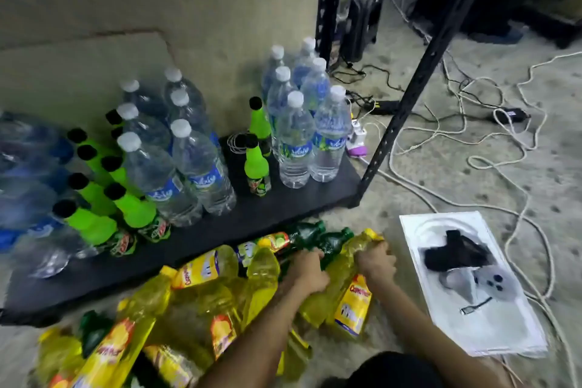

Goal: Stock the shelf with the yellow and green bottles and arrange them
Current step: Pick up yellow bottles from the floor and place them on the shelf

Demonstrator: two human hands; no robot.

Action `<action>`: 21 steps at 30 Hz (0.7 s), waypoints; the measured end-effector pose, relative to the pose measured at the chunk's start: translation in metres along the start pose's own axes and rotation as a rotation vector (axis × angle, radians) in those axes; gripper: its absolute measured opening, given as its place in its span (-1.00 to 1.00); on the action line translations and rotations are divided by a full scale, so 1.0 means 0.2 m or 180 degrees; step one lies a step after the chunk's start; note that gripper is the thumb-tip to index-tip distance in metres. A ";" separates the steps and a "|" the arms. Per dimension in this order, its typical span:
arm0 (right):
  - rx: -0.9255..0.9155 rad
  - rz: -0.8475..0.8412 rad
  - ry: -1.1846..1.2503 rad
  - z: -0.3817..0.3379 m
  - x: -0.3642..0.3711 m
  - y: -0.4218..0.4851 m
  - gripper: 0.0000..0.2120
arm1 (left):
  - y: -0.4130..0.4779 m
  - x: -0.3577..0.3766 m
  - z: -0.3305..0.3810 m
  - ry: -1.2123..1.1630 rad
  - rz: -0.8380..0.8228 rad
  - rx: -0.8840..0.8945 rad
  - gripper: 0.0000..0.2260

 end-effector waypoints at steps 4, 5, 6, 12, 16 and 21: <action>0.0485 -0.0150 0.0504 0.24 0.11 0.17 -0.21 | 0.06 0.25 0.00 0.0622 -0.0212 -0.0221 -0.34; 0.0523 -0.0284 0.0764 0.33 0.17 0.26 -0.16 | 0.08 0.30 -0.01 0.0740 -0.0153 -0.0265 -0.39; 0.0477 -0.0340 0.0968 0.46 0.25 0.42 -0.15 | 0.08 0.32 -0.02 0.0769 -0.0055 -0.0319 -0.43; 0.0792 -0.0563 0.1584 0.47 0.24 0.35 -0.81 | 0.15 0.35 0.03 0.1182 0.0181 -0.0230 -0.39; 0.0772 -0.0764 0.1755 0.42 0.18 0.28 -0.84 | 0.14 0.32 0.08 0.1060 -0.0034 -0.0336 -0.57; 0.0613 -0.0649 0.1763 0.47 0.13 0.17 -0.75 | -0.01 0.24 -0.02 0.0390 -0.0242 -0.0438 -0.46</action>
Point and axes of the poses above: each hand's wrist, its own y-axis towards the middle knuckle, its own x-axis out of the palm, z = x × y, the point moved 5 cm from there along y, towards the middle knuckle, and after that the axes turned 3 degrees about -x, right-handed, at the moved point
